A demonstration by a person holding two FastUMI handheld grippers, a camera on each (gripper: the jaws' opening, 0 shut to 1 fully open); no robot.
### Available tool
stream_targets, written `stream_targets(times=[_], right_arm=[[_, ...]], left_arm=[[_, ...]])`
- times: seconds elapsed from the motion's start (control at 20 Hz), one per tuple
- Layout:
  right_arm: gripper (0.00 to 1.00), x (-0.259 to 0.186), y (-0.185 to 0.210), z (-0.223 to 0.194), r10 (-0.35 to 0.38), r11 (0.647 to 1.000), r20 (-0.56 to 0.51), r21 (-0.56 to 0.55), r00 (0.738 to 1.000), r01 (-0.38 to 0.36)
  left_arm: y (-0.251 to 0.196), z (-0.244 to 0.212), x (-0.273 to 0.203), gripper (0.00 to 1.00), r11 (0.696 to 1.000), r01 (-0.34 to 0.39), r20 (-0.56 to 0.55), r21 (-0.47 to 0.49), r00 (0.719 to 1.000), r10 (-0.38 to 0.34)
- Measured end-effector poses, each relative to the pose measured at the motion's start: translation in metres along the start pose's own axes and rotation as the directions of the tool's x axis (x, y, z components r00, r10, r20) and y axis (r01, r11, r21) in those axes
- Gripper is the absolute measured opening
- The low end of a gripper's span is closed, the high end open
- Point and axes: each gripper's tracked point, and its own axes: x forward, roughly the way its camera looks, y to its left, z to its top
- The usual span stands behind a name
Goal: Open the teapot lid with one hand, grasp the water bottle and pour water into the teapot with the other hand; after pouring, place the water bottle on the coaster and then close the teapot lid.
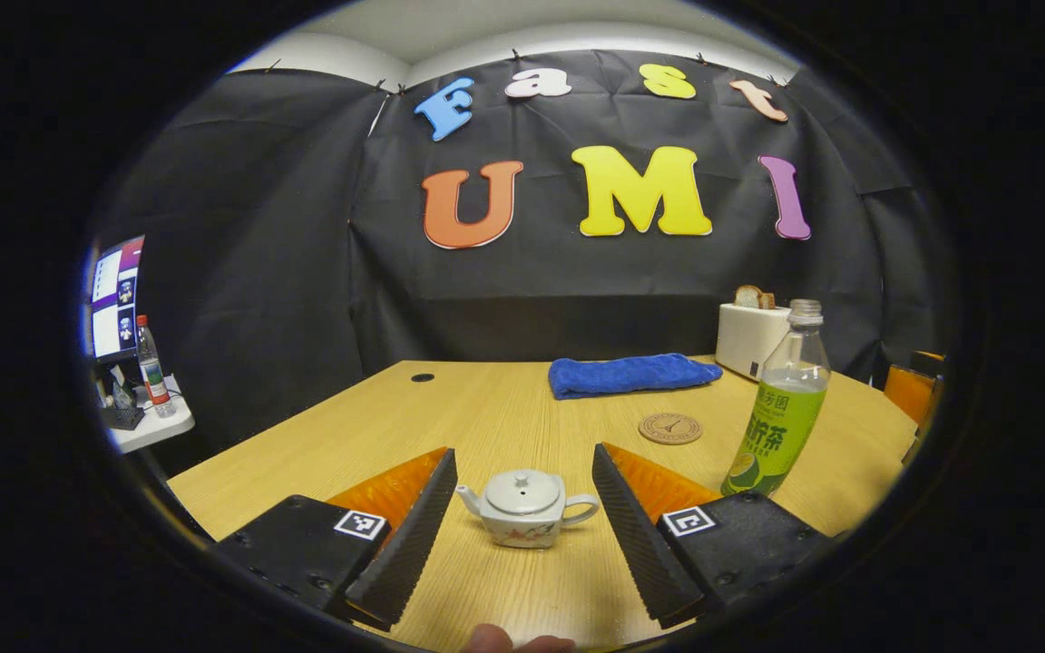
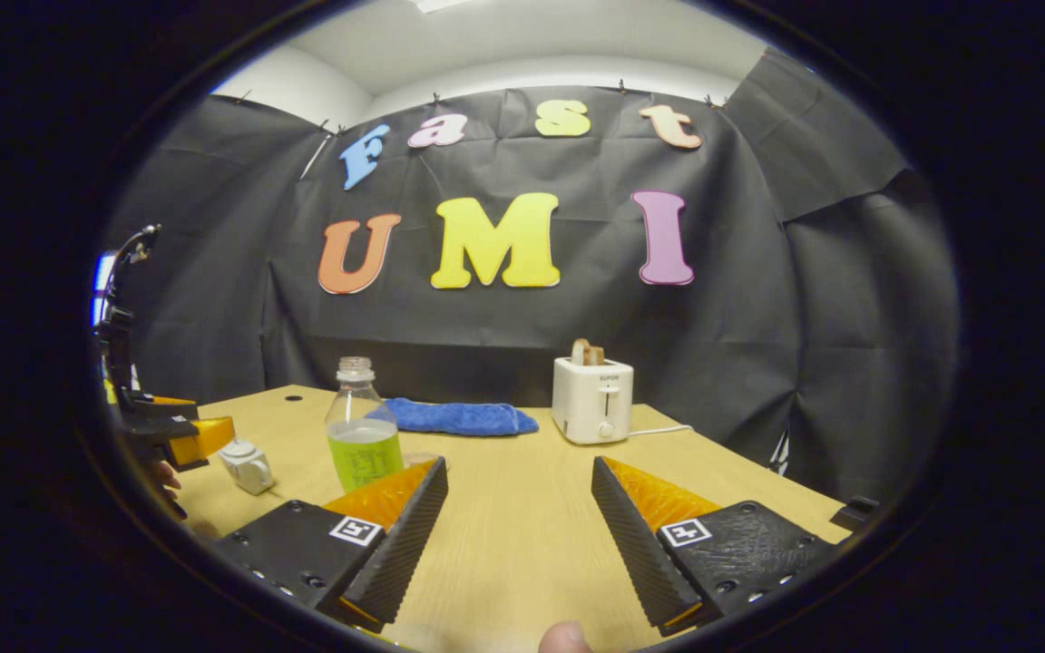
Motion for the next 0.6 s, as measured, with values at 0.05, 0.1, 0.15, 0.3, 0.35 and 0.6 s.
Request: stream_targets(times=[0.05, 0.1, 0.15, 0.3, 0.35, 0.6], right_arm=[[0.95, 0.002, -0.002, -0.001, -0.005, 1.000, -0.004, -0.003, 1.000, 0.005], [0.97, 0.003, -0.003, -0.003, -0.006, 1.000, -0.010, -0.004, 1.000, 0.006], [0.97, 0.005, -0.003, -0.006, -0.005, 1.000, -0.019, -0.004, 1.000, 0.005], [0.95, 0.011, -0.006, -0.013, -0.009, 1.000, -0.046, -0.010, 0.999, 0.008], [0.95, 0.012, -0.007, -0.013, -0.009, 1.000, -0.048, -0.011, 0.999, 0.008], [0.95, 0.018, -0.002, -0.014, 0.008, 1.000, -0.051, -0.021, 0.999, -0.009]], left_arm=[[0.000, -0.003, 0.007, 0.93, 1.000, 0.004, -0.021, -0.004, 1.000, -0.004], [0.002, -0.008, 0.011, 0.92, 1.000, 0.002, -0.040, -0.007, 0.999, -0.002], [0.004, -0.010, 0.016, 0.89, 1.000, -0.003, -0.052, -0.005, 0.999, 0.003], [0.003, -0.016, 0.029, 0.79, 1.000, -0.005, -0.088, 0.007, 0.996, 0.005], [0.003, -0.020, 0.031, 0.72, 1.000, -0.006, -0.104, 0.013, 0.995, 0.007], [0.002, -0.018, 0.036, 0.39, 0.999, -0.020, -0.098, 0.034, 0.995, 0.024]])
